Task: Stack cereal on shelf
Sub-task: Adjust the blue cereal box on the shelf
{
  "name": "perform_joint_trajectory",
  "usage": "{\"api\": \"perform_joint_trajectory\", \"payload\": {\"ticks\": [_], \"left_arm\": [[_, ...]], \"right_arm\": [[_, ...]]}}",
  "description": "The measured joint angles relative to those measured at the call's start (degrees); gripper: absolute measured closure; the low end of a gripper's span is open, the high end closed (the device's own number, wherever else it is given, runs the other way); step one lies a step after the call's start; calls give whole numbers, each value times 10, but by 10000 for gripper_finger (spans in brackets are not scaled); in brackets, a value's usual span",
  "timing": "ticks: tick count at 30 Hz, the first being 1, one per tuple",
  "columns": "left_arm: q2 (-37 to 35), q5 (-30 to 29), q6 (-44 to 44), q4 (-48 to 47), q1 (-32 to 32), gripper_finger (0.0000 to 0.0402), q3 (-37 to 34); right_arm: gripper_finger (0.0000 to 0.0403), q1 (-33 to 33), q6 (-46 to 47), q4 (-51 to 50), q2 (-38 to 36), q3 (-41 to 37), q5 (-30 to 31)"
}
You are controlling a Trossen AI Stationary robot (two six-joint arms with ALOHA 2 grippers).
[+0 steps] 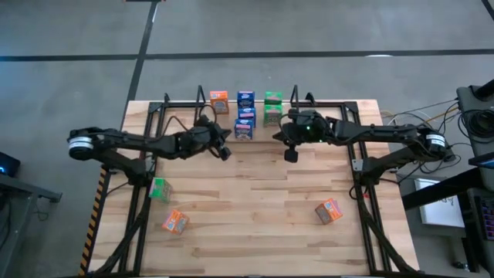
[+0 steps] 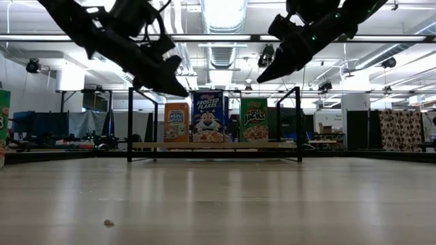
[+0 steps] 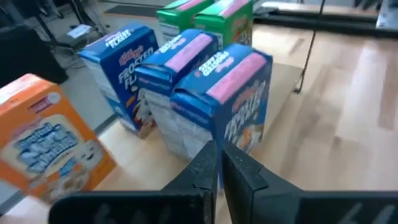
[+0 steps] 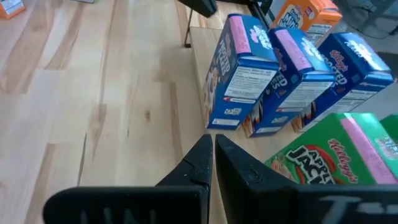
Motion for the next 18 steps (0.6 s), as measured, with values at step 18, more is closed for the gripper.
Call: {"api": "perform_joint_trajectory", "payload": {"ticks": [18], "left_arm": [[62, -51, -36, 66, 7, 401, 0]], "right_arm": [[394, 0, 0, 0, 4, -2, 0]]}}
